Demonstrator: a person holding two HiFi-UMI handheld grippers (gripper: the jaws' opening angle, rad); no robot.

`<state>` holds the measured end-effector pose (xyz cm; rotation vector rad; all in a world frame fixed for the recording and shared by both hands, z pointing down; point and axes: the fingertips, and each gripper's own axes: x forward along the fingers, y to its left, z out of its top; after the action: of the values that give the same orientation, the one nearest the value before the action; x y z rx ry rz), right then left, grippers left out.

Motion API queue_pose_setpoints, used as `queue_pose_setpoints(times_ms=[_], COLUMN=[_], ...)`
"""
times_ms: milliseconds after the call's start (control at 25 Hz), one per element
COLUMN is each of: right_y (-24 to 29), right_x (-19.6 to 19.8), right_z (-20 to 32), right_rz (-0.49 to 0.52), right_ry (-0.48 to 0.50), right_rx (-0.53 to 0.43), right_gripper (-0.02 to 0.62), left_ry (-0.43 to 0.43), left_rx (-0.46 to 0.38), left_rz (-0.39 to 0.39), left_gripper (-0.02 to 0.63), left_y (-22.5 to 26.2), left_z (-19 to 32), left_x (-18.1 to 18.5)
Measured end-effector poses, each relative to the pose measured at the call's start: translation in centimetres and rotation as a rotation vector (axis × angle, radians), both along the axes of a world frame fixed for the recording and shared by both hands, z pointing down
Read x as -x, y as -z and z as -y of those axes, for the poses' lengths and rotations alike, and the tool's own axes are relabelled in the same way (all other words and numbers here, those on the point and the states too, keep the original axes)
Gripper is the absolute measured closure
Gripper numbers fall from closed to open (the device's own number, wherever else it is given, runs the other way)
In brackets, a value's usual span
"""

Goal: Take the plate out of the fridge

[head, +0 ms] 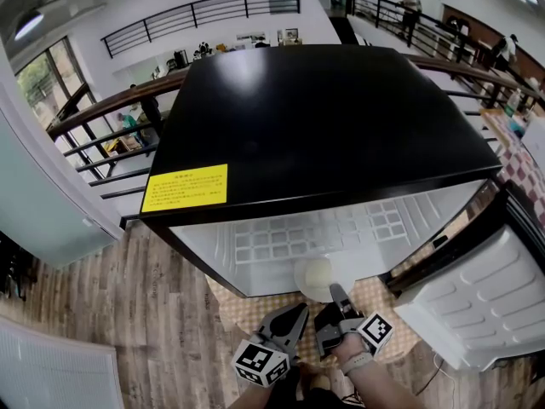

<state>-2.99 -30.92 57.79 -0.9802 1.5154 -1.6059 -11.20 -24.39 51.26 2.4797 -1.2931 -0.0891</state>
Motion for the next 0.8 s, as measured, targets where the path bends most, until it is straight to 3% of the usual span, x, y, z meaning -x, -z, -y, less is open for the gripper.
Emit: queue_pose_setpoints(times_ms=[800], right_y=[1.2], right_x=[-0.4], right_z=[-3.0], right_rz=[0.001], right_ry=[0.044], right_rx=[0.0], right_gripper=[0.548], left_ry=[0.01], left_rx=[-0.028], left_rz=[0.021], left_gripper=[0.597], left_y=[1.4], left_z=[-1.8], left_x=[-0.6])
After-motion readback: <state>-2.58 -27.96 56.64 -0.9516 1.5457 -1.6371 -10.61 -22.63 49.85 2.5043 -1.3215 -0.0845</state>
